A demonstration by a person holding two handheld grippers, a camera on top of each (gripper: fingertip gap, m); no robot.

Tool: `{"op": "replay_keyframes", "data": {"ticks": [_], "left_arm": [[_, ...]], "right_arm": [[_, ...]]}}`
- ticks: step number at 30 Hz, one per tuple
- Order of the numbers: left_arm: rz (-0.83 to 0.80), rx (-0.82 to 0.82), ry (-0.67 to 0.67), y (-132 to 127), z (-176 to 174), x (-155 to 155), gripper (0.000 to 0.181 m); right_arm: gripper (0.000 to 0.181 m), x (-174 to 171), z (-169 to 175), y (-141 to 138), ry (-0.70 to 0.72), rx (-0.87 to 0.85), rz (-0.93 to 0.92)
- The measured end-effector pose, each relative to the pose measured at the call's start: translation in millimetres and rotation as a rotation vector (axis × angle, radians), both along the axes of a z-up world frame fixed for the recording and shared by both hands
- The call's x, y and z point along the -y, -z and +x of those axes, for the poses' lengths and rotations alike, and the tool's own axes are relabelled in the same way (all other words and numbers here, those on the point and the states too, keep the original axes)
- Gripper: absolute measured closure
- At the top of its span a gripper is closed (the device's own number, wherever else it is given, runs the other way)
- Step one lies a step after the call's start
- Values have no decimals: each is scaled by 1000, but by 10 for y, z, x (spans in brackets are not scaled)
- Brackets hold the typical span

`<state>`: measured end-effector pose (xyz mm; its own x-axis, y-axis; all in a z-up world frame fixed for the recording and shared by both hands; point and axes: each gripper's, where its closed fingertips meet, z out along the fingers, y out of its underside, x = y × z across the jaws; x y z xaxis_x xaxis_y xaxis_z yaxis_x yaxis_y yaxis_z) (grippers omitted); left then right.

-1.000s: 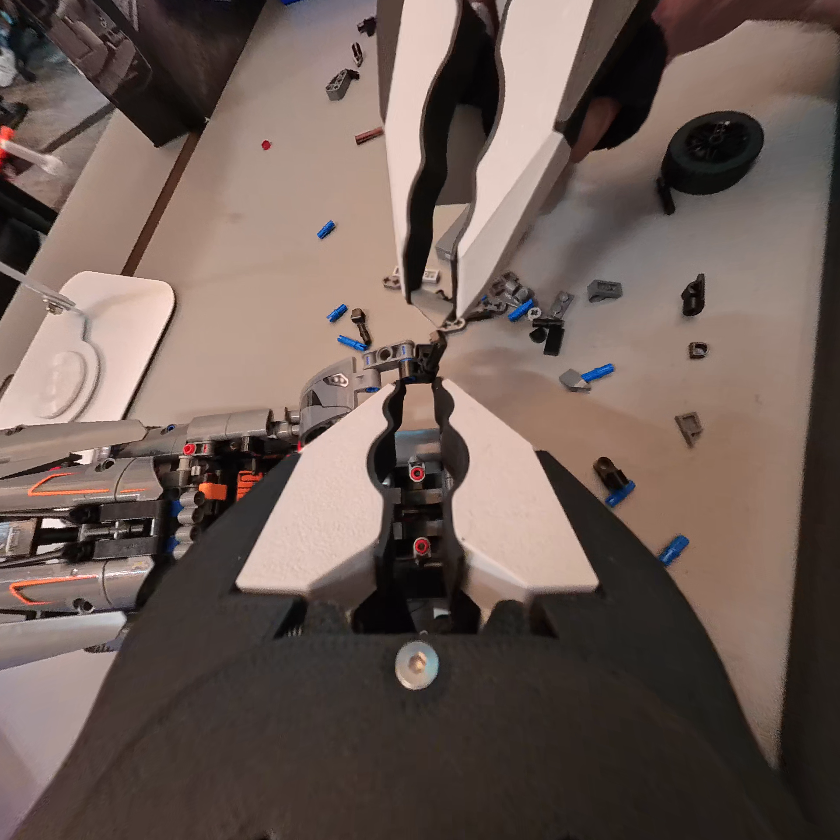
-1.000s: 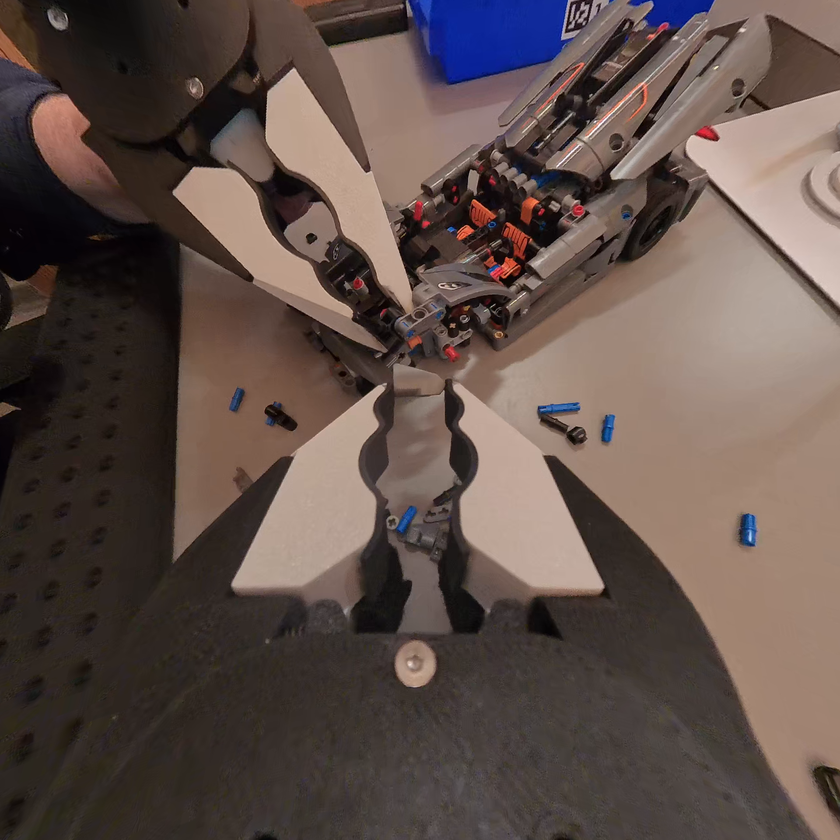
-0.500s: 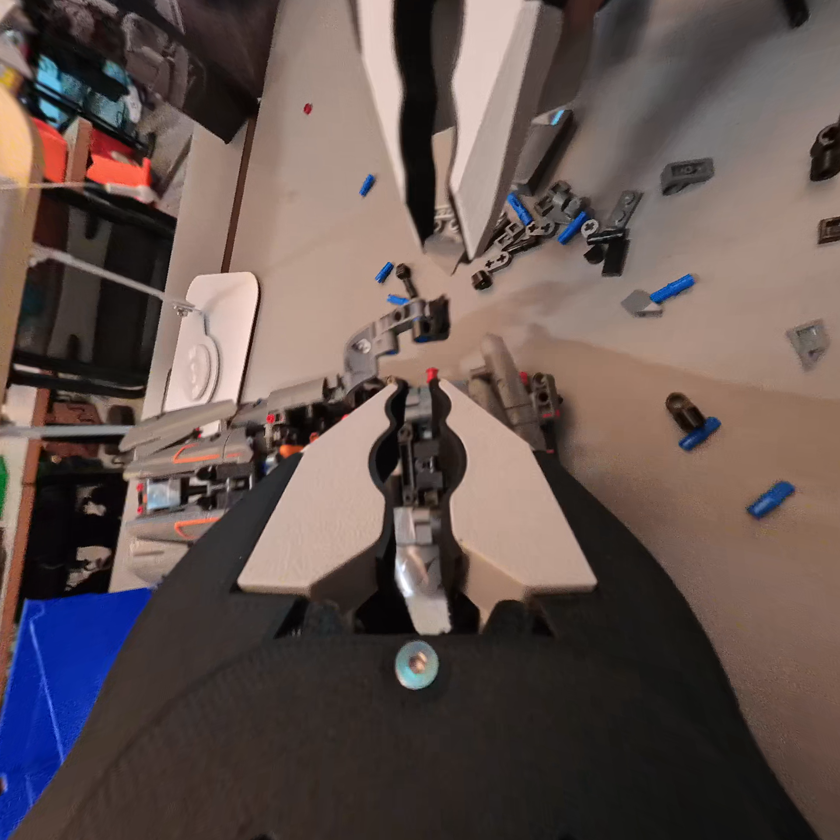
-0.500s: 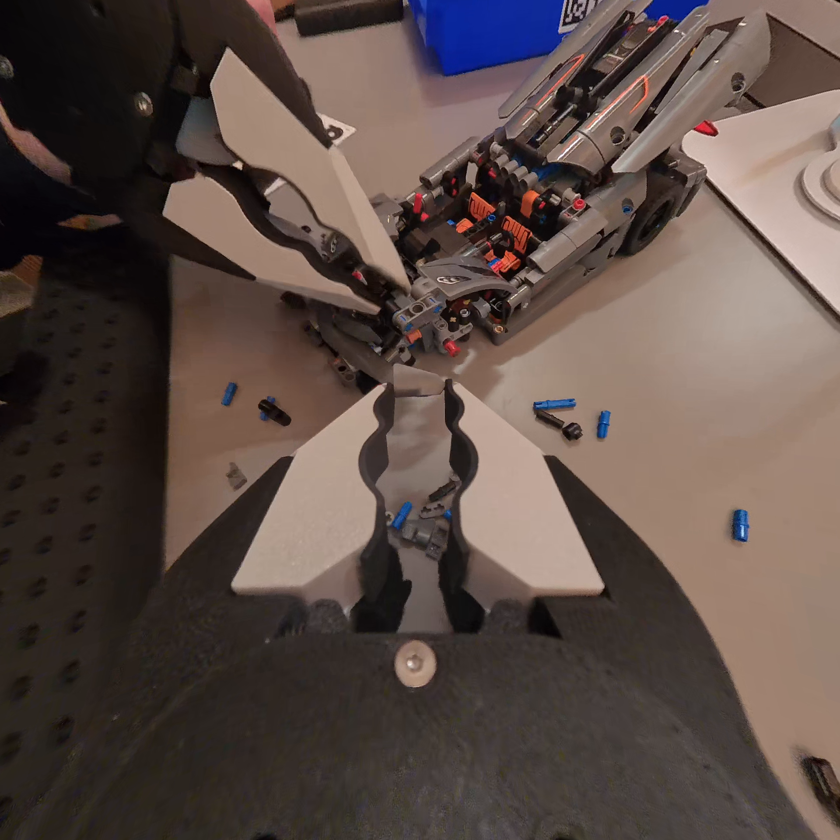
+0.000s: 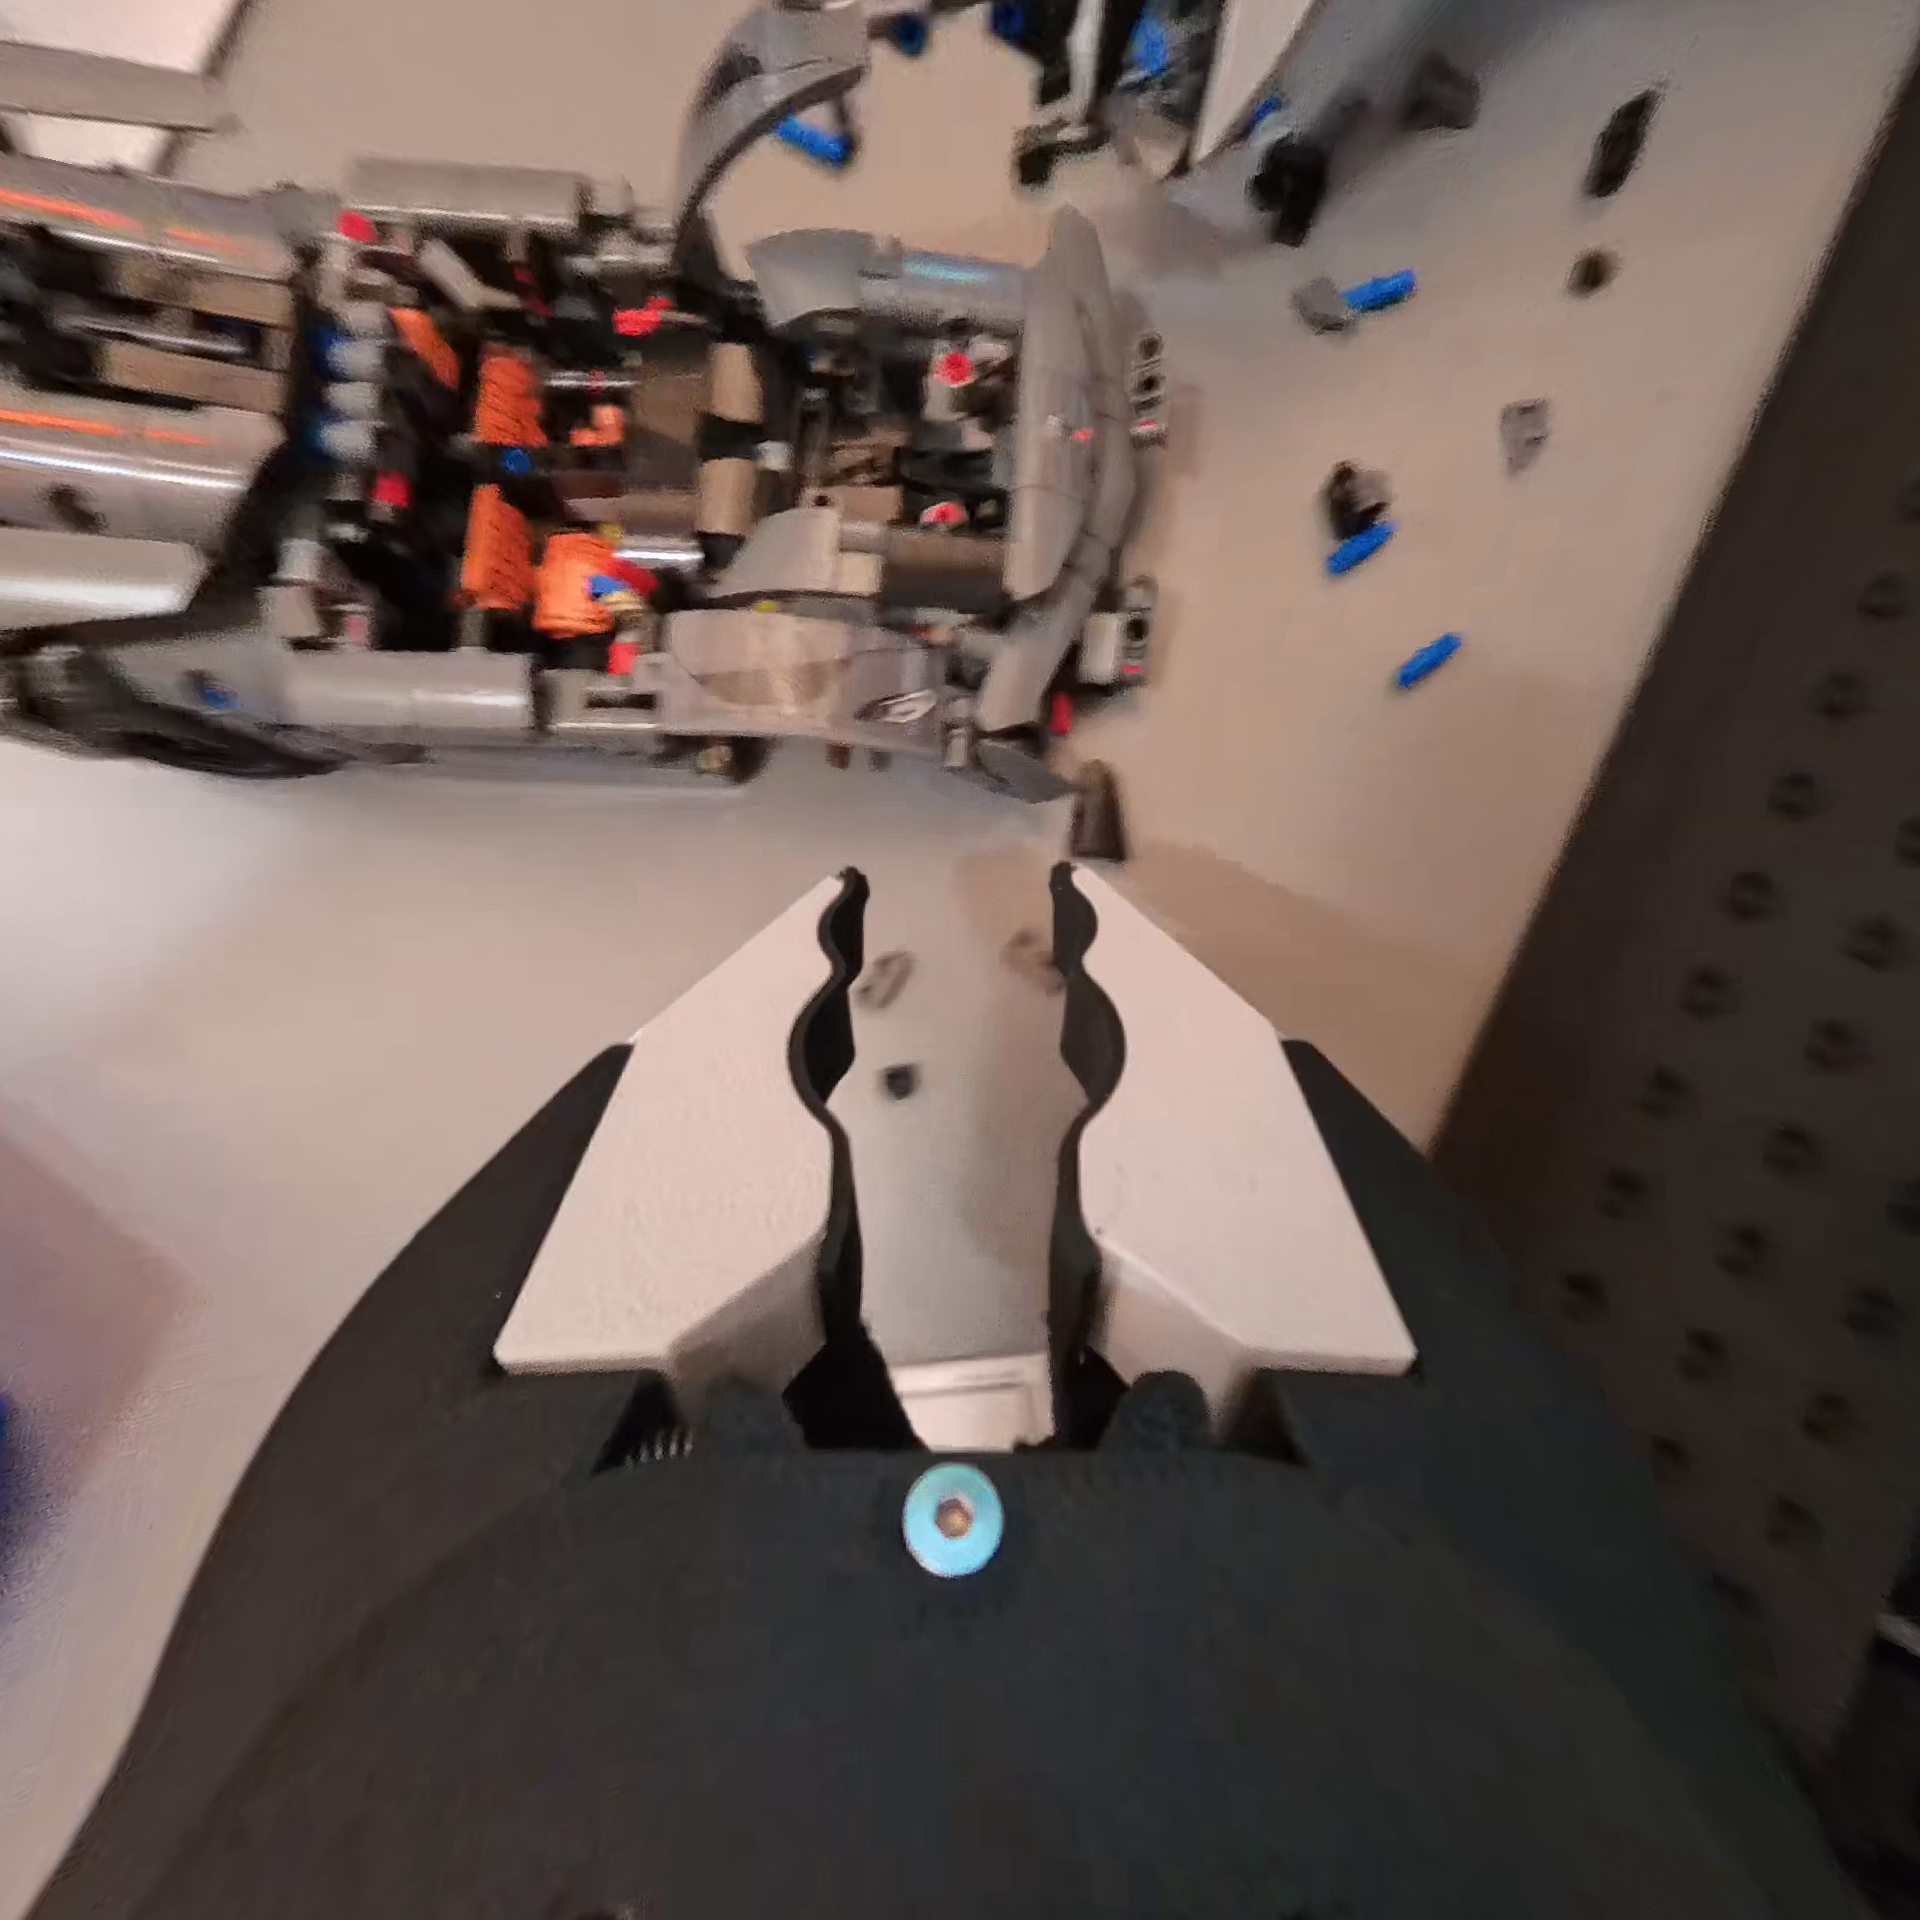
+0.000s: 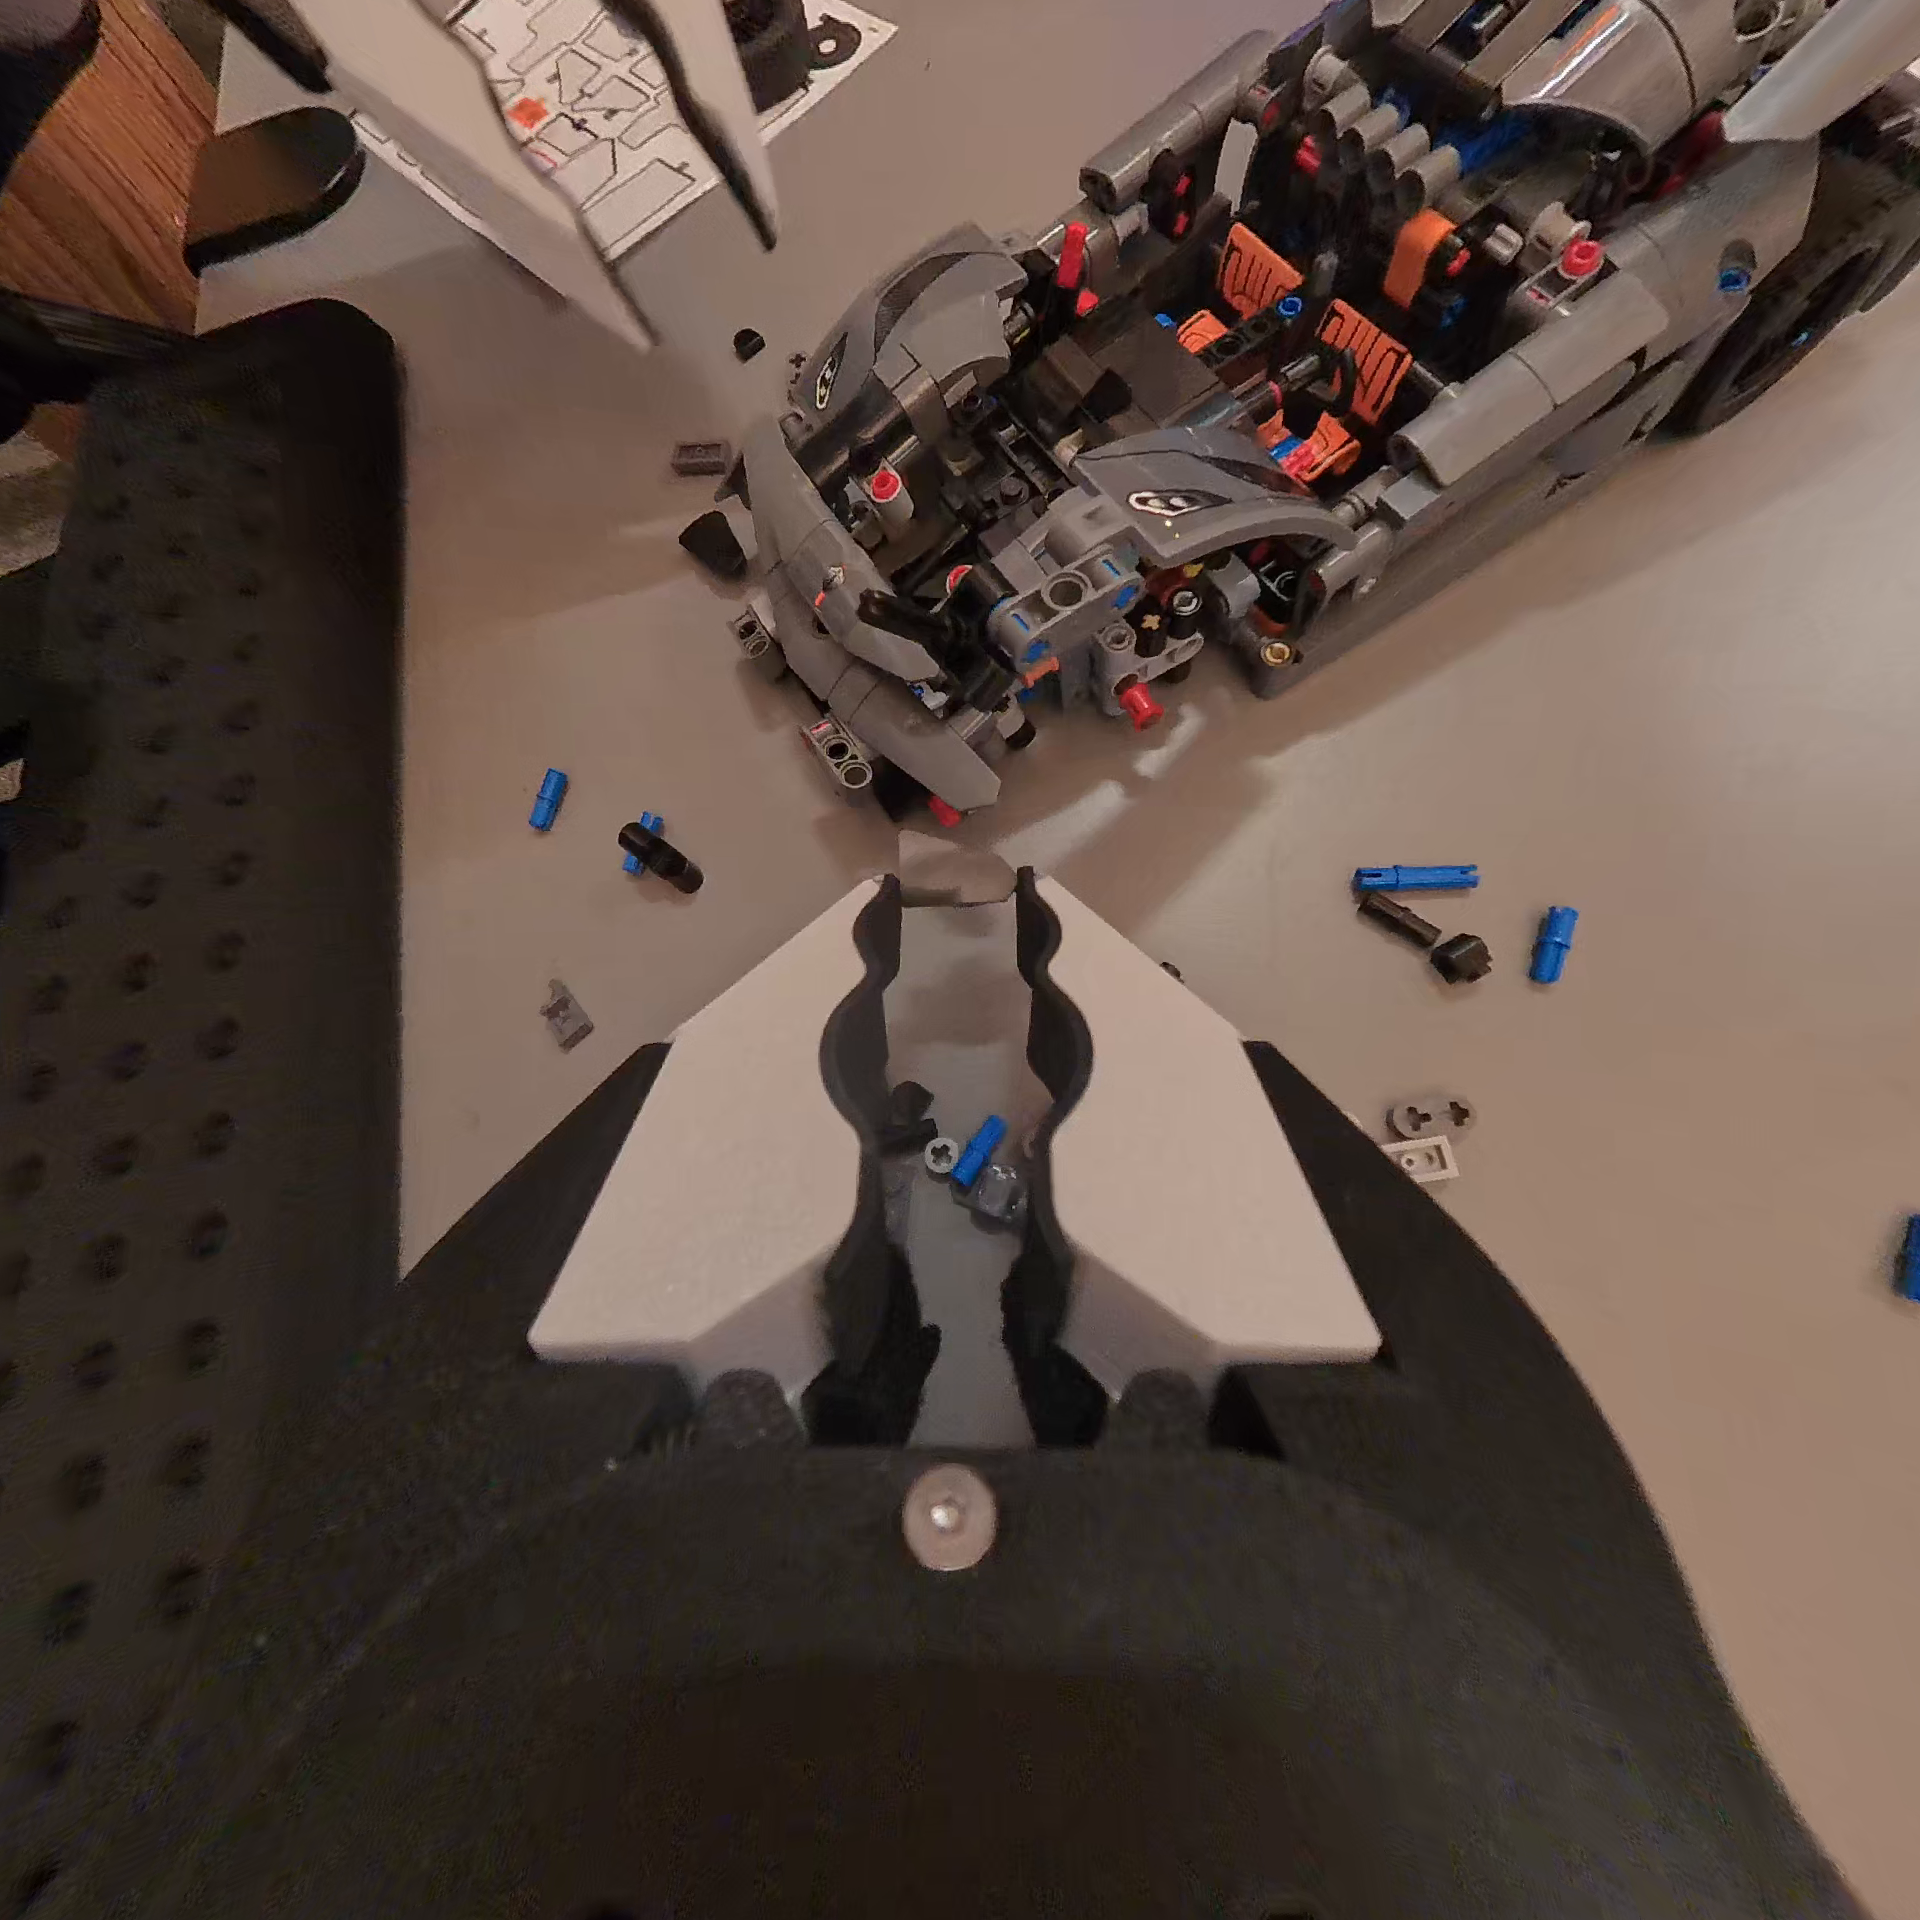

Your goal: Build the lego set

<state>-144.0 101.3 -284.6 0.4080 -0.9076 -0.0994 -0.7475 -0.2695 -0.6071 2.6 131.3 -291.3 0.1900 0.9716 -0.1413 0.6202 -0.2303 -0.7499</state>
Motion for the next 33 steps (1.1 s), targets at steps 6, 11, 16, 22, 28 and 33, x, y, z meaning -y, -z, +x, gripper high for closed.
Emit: {"op": "replay_keyframes", "data": {"ticks": [6, 11, 16, 22, 28, 33], "left_arm": [[11, -73, -9, 272, 105, 28, 147], [1, 1, -18, 272, 216, -7, 165], [42, -40, 7, 291, 250, -69, 163], [84, -39, 42, 262, 256, -98, 156], [100, -41, 79, 277, 293, -130, 154], [116, -41, 98, 295, 332, -143, 154]], "right_arm": [[161, 13, -8, 44, -14, 15, 12], [161, 4, -5, 40, -11, 12, 16], [161, 0, 7, 61, -11, 24, 18], [161, -27, 6, 46, 4, 14, 22], [161, -105, -38, 106, 40, 32, 36], [162, -89, -108, 170, 26, 56, 52]]}}
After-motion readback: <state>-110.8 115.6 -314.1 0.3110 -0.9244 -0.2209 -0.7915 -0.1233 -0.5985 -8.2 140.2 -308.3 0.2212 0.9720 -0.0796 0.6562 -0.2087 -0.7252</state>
